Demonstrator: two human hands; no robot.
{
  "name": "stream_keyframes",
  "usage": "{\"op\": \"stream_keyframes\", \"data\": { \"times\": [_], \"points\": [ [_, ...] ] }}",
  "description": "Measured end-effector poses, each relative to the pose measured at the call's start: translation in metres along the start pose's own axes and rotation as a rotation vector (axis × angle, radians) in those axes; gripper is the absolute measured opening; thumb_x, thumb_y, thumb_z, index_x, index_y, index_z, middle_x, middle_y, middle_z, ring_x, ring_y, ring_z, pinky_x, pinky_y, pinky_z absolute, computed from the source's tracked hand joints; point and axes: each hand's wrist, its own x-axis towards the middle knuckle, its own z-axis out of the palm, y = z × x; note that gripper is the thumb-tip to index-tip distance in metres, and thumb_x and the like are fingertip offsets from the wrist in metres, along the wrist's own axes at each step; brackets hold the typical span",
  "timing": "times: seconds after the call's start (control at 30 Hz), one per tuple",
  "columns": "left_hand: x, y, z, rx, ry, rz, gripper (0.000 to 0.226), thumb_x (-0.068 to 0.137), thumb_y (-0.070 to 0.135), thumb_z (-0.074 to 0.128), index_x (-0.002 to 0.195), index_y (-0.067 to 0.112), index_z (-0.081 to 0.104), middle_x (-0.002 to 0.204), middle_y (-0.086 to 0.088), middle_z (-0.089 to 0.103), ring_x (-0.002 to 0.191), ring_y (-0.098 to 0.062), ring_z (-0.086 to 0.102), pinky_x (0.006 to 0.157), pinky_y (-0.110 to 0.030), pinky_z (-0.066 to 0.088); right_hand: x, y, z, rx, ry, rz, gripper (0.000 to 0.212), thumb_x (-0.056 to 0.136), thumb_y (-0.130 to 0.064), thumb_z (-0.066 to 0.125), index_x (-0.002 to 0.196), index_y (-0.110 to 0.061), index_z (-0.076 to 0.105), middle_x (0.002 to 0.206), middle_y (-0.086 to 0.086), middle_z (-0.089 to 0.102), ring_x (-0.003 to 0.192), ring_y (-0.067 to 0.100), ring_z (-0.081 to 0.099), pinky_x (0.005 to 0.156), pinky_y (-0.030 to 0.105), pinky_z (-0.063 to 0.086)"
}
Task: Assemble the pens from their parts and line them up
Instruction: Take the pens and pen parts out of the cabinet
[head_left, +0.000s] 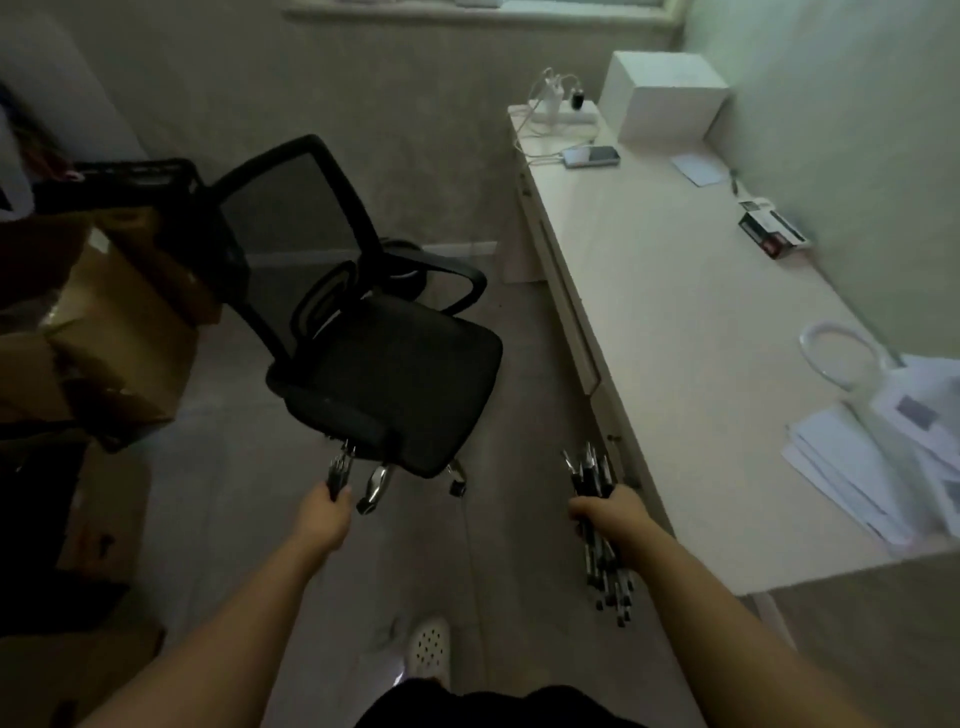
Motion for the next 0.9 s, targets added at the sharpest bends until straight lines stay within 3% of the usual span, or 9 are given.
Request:
{"op": "stream_keyframes", "data": {
  "times": [0.07,0.13,0.27,0.37,0.53,0.67,0.8,0.9],
  "points": [
    [0.025,0.032,0.017,0.054,-0.067,0.039,0.030,0.101,0.017,0.042,0.121,-0.003,0.050,0.103,-0.034,0.057,0.092,-0.048,0.057,0.080,-0.053,0.048,0.010,-0.011,-0.011,0.031,0.037,0.028,0.037,0.067,-0.011,0.073,0.099,0.003,0.060,0.079,0.019,0.069,0.071,0.031,0.071,0.062,0.038,0.058],
    [0.029,0.050,0.031,0.088,-0.106,0.057,0.031,0.101,0.018,0.042,0.125,-0.002,0.047,0.117,-0.035,0.054,0.110,-0.051,0.052,0.092,-0.056,0.046,0.011,-0.016,-0.016,0.037,0.062,0.033,0.035,0.068,-0.012,0.073,0.098,0.001,0.060,0.082,0.019,0.069,0.072,0.031,0.070,0.061,0.037,0.057],
    [0.048,0.099,0.079,0.214,-0.229,0.071,0.032,0.100,0.022,0.044,0.125,0.001,0.047,0.120,-0.025,0.055,0.108,-0.039,0.055,0.094,-0.048,0.048,0.045,-0.024,-0.044,0.104,0.199,0.092,0.017,0.071,-0.011,0.074,0.082,-0.006,0.062,0.075,0.012,0.067,0.067,0.024,0.066,0.059,0.033,0.055],
    [0.059,0.131,0.107,0.235,-0.317,0.017,0.032,0.100,0.024,0.045,0.125,0.005,0.048,0.122,-0.023,0.056,0.112,-0.040,0.055,0.096,-0.047,0.048,0.079,-0.036,-0.063,0.133,0.215,0.120,0.011,0.072,-0.008,0.073,0.072,-0.007,0.062,0.064,0.008,0.066,0.059,0.021,0.065,0.054,0.029,0.054],
    [0.104,0.192,0.125,0.247,-0.406,-0.007,0.022,0.099,0.023,0.047,0.114,0.009,0.054,0.106,-0.019,0.060,0.089,-0.025,0.059,0.083,-0.042,0.050,0.154,-0.087,-0.087,0.163,0.148,0.129,0.026,0.071,-0.013,0.074,0.091,-0.001,0.063,0.085,0.020,0.071,0.081,0.033,0.071,0.077,0.049,0.060],
    [0.146,0.233,0.133,0.252,-0.264,0.033,0.026,0.098,0.025,0.049,0.115,0.006,0.052,0.084,-0.010,0.058,0.070,-0.020,0.055,0.060,-0.032,0.045,0.194,-0.139,-0.100,0.188,0.103,0.056,0.021,0.070,-0.011,0.073,0.085,-0.001,0.064,0.075,0.017,0.072,0.073,0.031,0.073,0.072,0.047,0.060],
    [0.170,0.263,0.151,0.392,-0.172,0.116,0.031,0.098,0.025,0.050,0.115,0.000,0.053,0.094,-0.016,0.063,0.084,-0.031,0.061,0.074,-0.037,0.048,0.221,-0.164,-0.125,0.216,0.075,0.031,0.024,0.067,-0.011,0.073,0.088,-0.003,0.067,0.077,0.013,0.071,0.069,0.027,0.072,0.069,0.042,0.060],
    [0.186,0.289,0.176,0.429,-0.234,0.138,0.023,0.098,0.022,0.051,0.108,0.002,0.055,0.080,-0.013,0.059,0.070,-0.028,0.057,0.065,-0.036,0.045,0.235,-0.159,-0.154,0.285,0.119,0.069,0.019,0.067,-0.007,0.071,0.085,-0.005,0.067,0.071,0.008,0.068,0.056,0.018,0.068,0.057,0.031,0.057]
  ]
}}
